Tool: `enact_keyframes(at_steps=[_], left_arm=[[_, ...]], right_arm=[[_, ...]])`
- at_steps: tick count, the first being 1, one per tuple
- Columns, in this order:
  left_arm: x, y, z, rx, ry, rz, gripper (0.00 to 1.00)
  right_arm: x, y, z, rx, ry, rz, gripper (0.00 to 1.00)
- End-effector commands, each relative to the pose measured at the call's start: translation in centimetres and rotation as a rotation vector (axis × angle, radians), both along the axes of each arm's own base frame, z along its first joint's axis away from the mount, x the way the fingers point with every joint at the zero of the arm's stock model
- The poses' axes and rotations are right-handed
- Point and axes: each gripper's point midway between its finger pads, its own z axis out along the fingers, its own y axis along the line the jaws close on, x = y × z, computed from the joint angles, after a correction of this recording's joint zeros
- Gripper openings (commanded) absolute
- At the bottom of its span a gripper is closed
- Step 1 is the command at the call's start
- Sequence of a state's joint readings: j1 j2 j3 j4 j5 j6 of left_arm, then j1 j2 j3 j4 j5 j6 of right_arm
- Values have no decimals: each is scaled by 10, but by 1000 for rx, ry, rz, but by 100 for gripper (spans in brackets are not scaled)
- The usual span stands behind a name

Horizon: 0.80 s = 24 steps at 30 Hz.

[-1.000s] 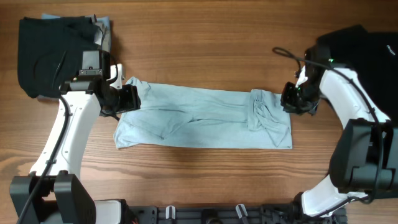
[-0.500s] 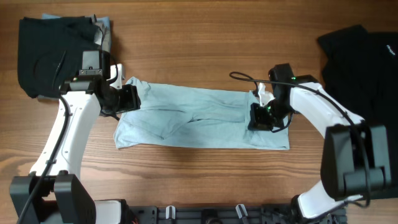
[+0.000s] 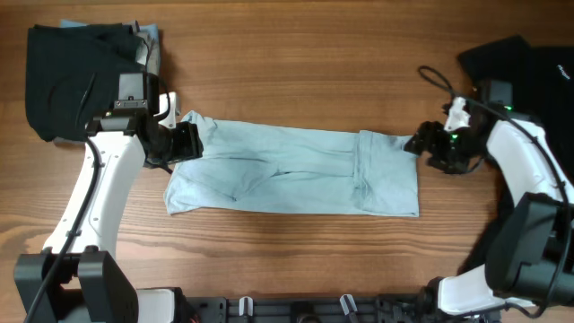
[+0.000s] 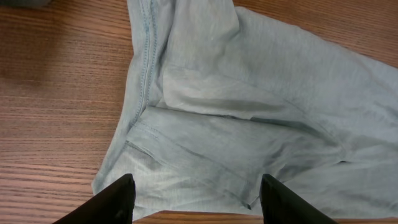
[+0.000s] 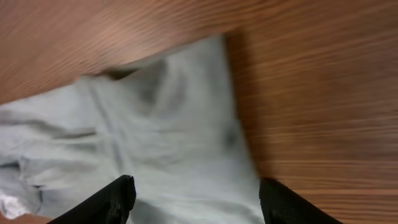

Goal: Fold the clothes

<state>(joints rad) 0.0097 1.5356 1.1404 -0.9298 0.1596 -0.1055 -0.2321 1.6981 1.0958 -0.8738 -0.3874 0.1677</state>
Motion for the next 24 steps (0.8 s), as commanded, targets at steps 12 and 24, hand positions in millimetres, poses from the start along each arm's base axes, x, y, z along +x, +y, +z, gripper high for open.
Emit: enact_keyframes(at_steps=[12, 24], left_arm=[[-2, -4, -5, -10, 11, -29, 64], [-1, -4, -5, -9, 7, -29, 65]], right_arm=[[-40, 36, -64, 187, 84, 162, 47], [-19, 5, -28, 12, 82, 102, 4]])
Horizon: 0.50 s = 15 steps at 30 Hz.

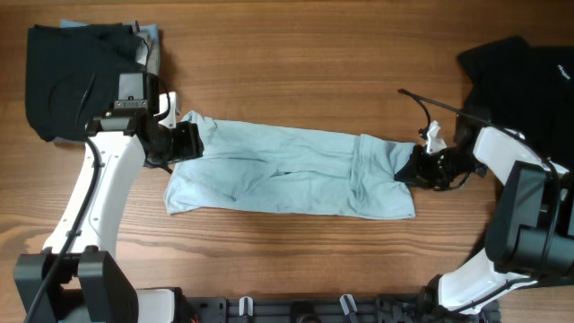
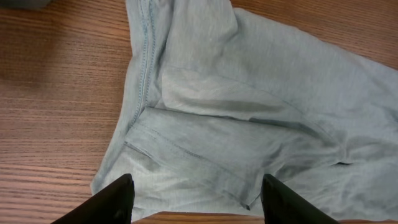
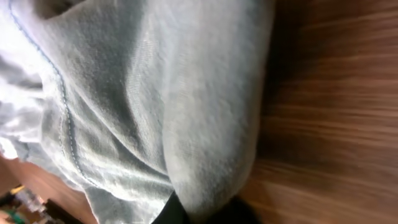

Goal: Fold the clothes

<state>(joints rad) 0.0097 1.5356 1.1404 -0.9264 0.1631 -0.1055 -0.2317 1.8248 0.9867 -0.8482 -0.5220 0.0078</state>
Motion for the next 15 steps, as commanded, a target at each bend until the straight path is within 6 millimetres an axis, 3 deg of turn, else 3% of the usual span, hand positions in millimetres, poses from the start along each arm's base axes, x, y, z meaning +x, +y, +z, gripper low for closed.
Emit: enact_keyframes(at_steps=[1, 3, 6, 11, 15], left_arm=[[-2, -3, -5, -6, 11, -28, 65], [-2, -3, -5, -6, 10, -28, 65], [-1, -3, -5, -6, 9, -28, 65], [0, -3, -4, -6, 2, -28, 64], [2, -3, -4, -6, -4, -28, 64]], right_arm=[[19, -35, 28, -208, -29, -33, 4], [22, -55, 48, -326, -31, -57, 4], [31, -63, 70, -368, -75, -67, 4], [32, -59, 81, -372, -100, -78, 4], [33, -41, 81, -371, -96, -56, 4]])
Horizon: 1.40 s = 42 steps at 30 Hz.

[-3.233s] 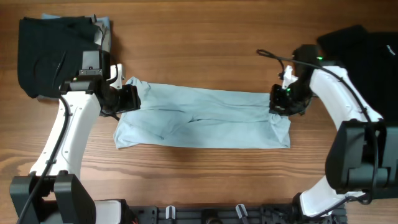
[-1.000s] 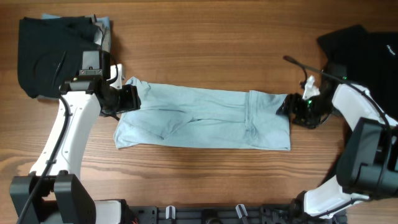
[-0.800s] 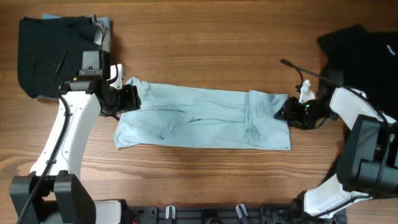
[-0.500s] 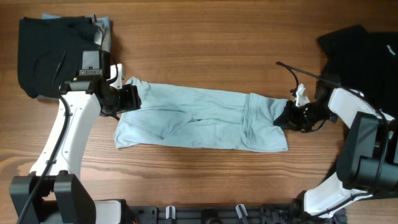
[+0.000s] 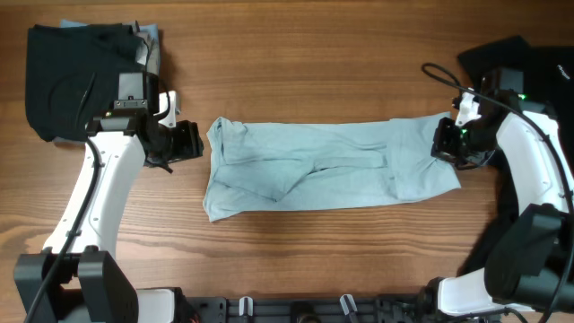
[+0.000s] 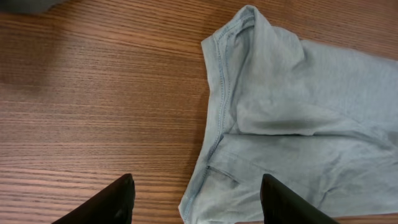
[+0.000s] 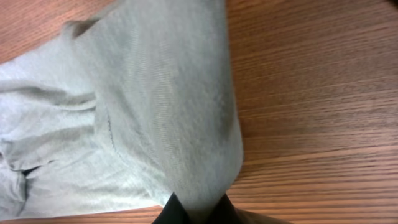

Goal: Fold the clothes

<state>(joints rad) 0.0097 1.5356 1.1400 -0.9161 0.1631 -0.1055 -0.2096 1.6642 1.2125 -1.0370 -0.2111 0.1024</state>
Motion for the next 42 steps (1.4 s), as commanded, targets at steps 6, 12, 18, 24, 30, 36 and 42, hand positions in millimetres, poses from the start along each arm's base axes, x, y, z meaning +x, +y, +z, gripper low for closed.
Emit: enact_keyframes(at_steps=[6, 12, 18, 24, 30, 36, 42], left_arm=[[-1, -3, -4, -6, 6, -28, 64], [-1, -3, -4, -6, 6, -28, 64], [-1, -3, -4, -6, 6, -28, 64], [-1, -3, -4, -6, 6, -28, 64], [-1, -3, -4, -6, 6, -28, 64], [-1, -3, -4, -6, 6, -28, 64], [-1, -3, -4, -6, 6, -28, 64]], right_arm=[[4, 37, 2, -153, 13, 37, 4], [3, 85, 1, -196, -11, 125, 4], [7, 120, -9, -249, -44, 154, 4], [9, 155, -28, -237, -52, 212, 5], [7, 180, -31, -215, -76, 274, 12], [0, 200, -31, -120, -61, 332, 11], [-5, 200, -31, -114, -46, 361, 36]])
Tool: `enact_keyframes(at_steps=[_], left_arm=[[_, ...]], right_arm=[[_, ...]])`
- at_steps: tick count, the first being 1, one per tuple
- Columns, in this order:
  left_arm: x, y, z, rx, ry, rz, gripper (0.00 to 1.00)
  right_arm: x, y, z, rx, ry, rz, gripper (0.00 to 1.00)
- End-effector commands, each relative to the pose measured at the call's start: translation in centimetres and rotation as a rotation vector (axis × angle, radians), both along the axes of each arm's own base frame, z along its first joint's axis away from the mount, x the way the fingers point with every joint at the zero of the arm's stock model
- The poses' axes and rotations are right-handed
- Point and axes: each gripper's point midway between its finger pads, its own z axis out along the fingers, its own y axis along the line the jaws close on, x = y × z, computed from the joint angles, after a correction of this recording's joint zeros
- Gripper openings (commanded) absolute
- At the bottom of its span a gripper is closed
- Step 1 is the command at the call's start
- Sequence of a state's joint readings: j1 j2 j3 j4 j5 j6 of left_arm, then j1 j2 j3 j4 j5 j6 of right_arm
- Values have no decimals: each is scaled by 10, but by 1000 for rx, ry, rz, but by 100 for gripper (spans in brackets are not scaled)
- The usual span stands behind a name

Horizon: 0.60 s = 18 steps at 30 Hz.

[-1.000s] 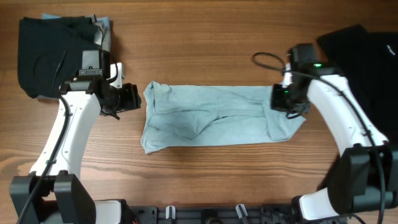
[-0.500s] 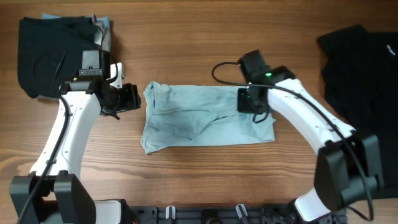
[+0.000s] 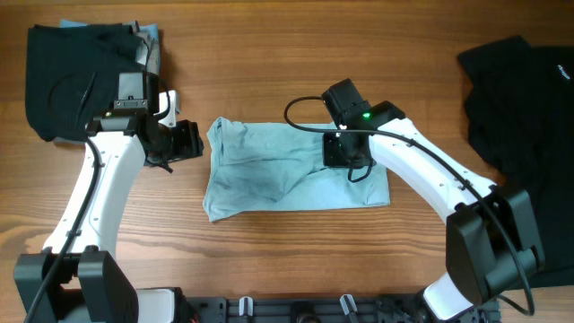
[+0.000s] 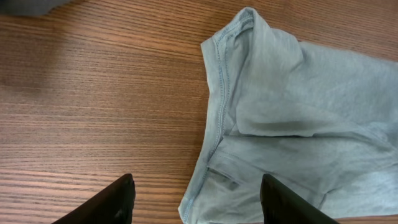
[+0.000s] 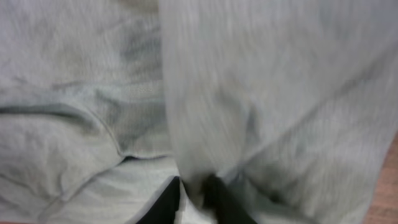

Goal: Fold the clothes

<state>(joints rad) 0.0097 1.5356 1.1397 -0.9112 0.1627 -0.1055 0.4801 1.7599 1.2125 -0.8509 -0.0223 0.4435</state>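
Observation:
A light blue-grey garment (image 3: pixel 269 170) lies doubled over in the middle of the wooden table. My right gripper (image 3: pixel 345 152) is over its middle, shut on the garment's carried-over end; in the right wrist view (image 5: pixel 194 198) the cloth fills the frame, pinched between the dark fingers. My left gripper (image 3: pixel 184 142) hovers open just left of the garment's stitched left edge (image 4: pixel 217 106). In the left wrist view (image 4: pixel 199 205) its fingers (image 4: pixel 118 200) stand wide apart with nothing between them.
A pile of black clothes (image 3: pixel 72 76) lies at the back left with a blue piece (image 3: pixel 151 34) beneath it. Another black garment (image 3: pixel 525 90) sits at the back right. Bare wood (image 3: pixel 287 54) runs along the back and front.
My right gripper, still shut on the garment's right end, has gone from the far right to over the garment's middle, so the garment is now about half as long. My left arm has not moved.
The garment lay stretched out, both grippers open at its ends. Then my right gripper was shut on the right end. Then the whole garment sat further right, clear of my left gripper. Now the right end lies folded over the middle.

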Motion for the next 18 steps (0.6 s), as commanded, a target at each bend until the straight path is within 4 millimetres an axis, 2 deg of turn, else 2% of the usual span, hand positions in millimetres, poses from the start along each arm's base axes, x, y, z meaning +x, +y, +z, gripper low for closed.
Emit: enact_keyframes(at_steps=[1, 3, 6, 8, 13, 15, 16, 18], left_arm=[[-2, -3, -5, -7, 11, -28, 64], [-2, -3, -5, -7, 10, -28, 64], [-2, -3, -5, -7, 11, -28, 64], [-2, -3, -5, -7, 10, -28, 64], [-1, -3, -4, -7, 6, -28, 64], [-1, -3, -4, -7, 6, -28, 65], [-1, -3, -4, -7, 6, -28, 64], [-1, -3, -4, -7, 7, -28, 64]], right_arm=[[-3, 1, -3, 9, 27, 38, 44], [0, -4, -3, 3, 21, 69, 54], [3, -12, -3, -6, 16, 115, 58], [5, -17, -3, -9, 14, 143, 70], [4, -26, -6, -25, 24, 204, 77], [0, -27, -10, -31, 33, 229, 73], [-3, -27, -11, -27, 44, 231, 68], [-13, -17, -12, 29, 77, 279, 44]])
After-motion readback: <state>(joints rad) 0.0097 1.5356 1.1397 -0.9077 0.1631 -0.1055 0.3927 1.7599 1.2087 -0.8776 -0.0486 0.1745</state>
